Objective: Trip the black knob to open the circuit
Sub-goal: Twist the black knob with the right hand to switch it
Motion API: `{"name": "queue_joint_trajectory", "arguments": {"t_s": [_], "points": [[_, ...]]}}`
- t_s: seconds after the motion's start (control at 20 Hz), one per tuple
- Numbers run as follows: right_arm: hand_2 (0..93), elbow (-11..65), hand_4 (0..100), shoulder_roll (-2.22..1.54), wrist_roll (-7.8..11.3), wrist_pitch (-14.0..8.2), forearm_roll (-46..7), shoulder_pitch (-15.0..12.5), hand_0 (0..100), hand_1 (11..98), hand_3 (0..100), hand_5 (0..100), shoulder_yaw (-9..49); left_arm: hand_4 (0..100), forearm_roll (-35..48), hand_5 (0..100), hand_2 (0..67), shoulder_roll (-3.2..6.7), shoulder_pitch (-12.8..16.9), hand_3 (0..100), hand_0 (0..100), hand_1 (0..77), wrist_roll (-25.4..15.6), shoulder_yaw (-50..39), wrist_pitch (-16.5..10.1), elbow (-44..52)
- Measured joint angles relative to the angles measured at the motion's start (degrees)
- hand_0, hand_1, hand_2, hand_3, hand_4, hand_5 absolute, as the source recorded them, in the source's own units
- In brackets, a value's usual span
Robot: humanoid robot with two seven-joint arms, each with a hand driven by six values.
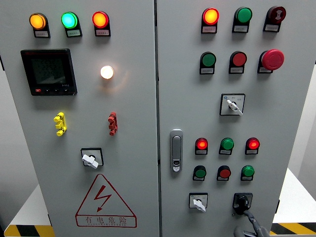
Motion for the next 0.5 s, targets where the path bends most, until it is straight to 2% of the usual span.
{"name": "queue_joint_trajectory", "arguments": {"t_s": [0.5], "points": [[4.1,0.1,100,0.0,-0.02,0.0,0.4,0.0,87,47.8,96,100,-0.3,7,0.0,2,12.9,0.0,0.0,21,0,3.2,0.0,0.0,0.0,0.0]]}}
